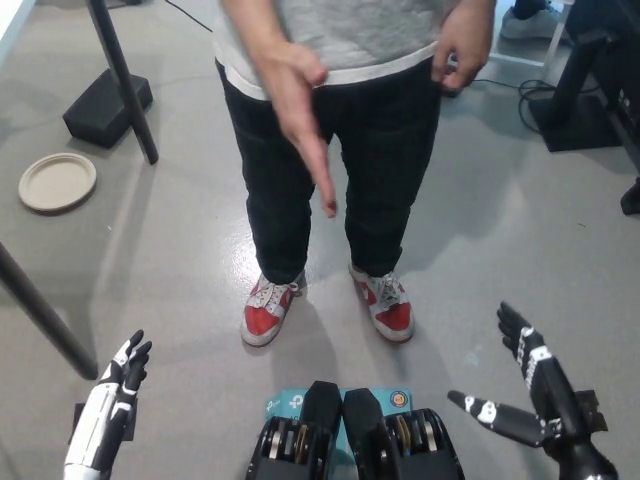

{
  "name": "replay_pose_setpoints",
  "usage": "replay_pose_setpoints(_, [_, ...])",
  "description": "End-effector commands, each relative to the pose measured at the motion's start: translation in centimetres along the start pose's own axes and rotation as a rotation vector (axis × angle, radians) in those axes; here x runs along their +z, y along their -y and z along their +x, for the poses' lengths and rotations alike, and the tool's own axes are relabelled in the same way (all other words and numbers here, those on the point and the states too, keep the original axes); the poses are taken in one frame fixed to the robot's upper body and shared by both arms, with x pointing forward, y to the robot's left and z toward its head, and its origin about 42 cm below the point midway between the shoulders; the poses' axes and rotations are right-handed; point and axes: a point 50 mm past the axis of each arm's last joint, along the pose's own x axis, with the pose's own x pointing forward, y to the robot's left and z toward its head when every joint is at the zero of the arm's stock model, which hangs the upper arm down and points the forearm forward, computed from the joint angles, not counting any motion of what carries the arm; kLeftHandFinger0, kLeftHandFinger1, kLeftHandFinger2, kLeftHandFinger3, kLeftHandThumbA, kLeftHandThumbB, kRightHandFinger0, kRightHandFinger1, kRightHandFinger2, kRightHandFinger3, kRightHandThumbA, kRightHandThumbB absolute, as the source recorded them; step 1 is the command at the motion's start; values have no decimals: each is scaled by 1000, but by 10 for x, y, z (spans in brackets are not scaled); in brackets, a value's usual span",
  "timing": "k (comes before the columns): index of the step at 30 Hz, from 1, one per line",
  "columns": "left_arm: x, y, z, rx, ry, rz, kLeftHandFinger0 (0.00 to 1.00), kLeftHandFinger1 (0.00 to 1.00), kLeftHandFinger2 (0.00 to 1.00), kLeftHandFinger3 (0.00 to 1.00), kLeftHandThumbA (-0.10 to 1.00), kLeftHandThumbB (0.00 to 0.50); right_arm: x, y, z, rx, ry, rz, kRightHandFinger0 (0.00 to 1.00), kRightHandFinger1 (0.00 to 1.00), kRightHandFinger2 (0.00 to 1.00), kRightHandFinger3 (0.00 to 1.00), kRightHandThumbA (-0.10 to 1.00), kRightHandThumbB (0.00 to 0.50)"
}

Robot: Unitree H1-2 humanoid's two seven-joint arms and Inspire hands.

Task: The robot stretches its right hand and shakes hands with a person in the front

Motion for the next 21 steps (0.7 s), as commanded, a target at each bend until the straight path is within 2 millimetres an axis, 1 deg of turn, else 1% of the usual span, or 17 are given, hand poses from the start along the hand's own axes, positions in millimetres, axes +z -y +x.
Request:
replay_pose_setpoints(1, [13, -2, -1, -18, 110, -37, 1000, 1000, 1000, 1000, 1000, 153, 42, 5, 19, -44, 123, -26, 1000, 1000, 1000, 1000, 1000, 304])
replay_pose_setpoints(2, [13, -1, -2, -18, 113, -52, 1000, 1000, 1000, 1000, 1000, 189, 47, 5, 21, -43, 137, -27, 1000, 1000, 1000, 1000, 1000, 295])
replay_pose_setpoints(4, [14, 3, -2, -16, 133, -56, 1000, 1000, 1000, 1000, 1000, 177, 63, 7, 26, -49, 178, -42, 1000, 1000, 1000, 1000, 1000, 280])
replay_pose_setpoints(5, [16, 6, -2, -20, 139, -73, 1000, 1000, 1000, 1000, 1000, 160, 71, 8, 29, -52, 203, -50, 1000, 1000, 1000, 1000, 1000, 264])
replay_pose_setpoints(6, [16, 9, -2, -24, 144, -84, 1000, 1000, 1000, 1000, 1000, 149, 80, 9, 32, -50, 225, -57, 1000, 1000, 1000, 1000, 1000, 268])
replay_pose_setpoints(7, [17, 10, -1, -27, 148, -87, 1000, 1000, 1000, 1000, 1000, 146, 84, 10, 34, -48, 231, -57, 1000, 1000, 1000, 1000, 1000, 269])
replay_pose_setpoints(8, [18, 12, 0, -34, 146, -88, 1000, 1000, 1000, 1000, 1000, 163, 92, 11, 38, -44, 247, -54, 1000, 1000, 1000, 1000, 1000, 270])
replay_pose_setpoints(10, [19, 18, 1, -42, 150, -79, 1000, 1000, 1000, 1000, 1000, 161, 111, 12, 49, -39, 267, -56, 1000, 1000, 1000, 1000, 1000, 302])
replay_pose_setpoints(11, [17, 19, 2, -49, 150, -73, 1000, 1000, 1000, 1000, 1000, 161, 119, 13, 56, -32, 277, -62, 1000, 1000, 1000, 1000, 1000, 300])
replay_pose_setpoints(12, [16, 20, 2, -54, 153, -73, 1000, 1000, 1000, 1000, 1000, 141, 125, 12, 61, -24, 285, -65, 1000, 1000, 1000, 1000, 1000, 296])
replay_pose_setpoints(13, [15, 21, 2, -57, 160, -78, 1000, 1000, 1000, 1000, 1000, 135, 130, 12, 67, -16, 293, -66, 1000, 1000, 1000, 1000, 1000, 296])
replay_pose_setpoints(14, [15, 21, 1, -57, 158, -77, 1000, 1000, 1000, 1000, 1000, 135, 140, 9, 77, -2, 304, -71, 1000, 1000, 1000, 1000, 1000, 318])
replay_pose_setpoints(15, [14, 21, 1, -56, 153, -76, 1000, 1000, 1000, 1000, 1000, 137, 150, 6, 86, 9, 307, -89, 1000, 1000, 1000, 1000, 1000, 325])
replay_pose_setpoints(17, [14, 19, 0, -43, 159, -52, 1000, 1000, 1000, 1000, 1000, 131, 158, 2, 93, 20, 304, -96, 1000, 1000, 1000, 1000, 1000, 333])
replay_pose_setpoints(18, [14, 20, -1, -36, 151, -77, 1000, 1000, 1000, 1000, 1000, 138, 163, 0, 98, 35, 297, -107, 1000, 1000, 1000, 1000, 1000, 345])
replay_pose_setpoints(19, [13, 19, -1, -37, 148, -74, 1000, 1000, 1000, 1000, 1000, 144, 170, -2, 105, 51, 298, -109, 1000, 1000, 1000, 1000, 1000, 345])
replay_pose_setpoints(21, [12, 17, -1, -41, 154, -66, 1000, 1000, 1000, 1000, 1000, 127, 183, -9, 118, 71, 289, -120, 1000, 1000, 1000, 1000, 1000, 367])
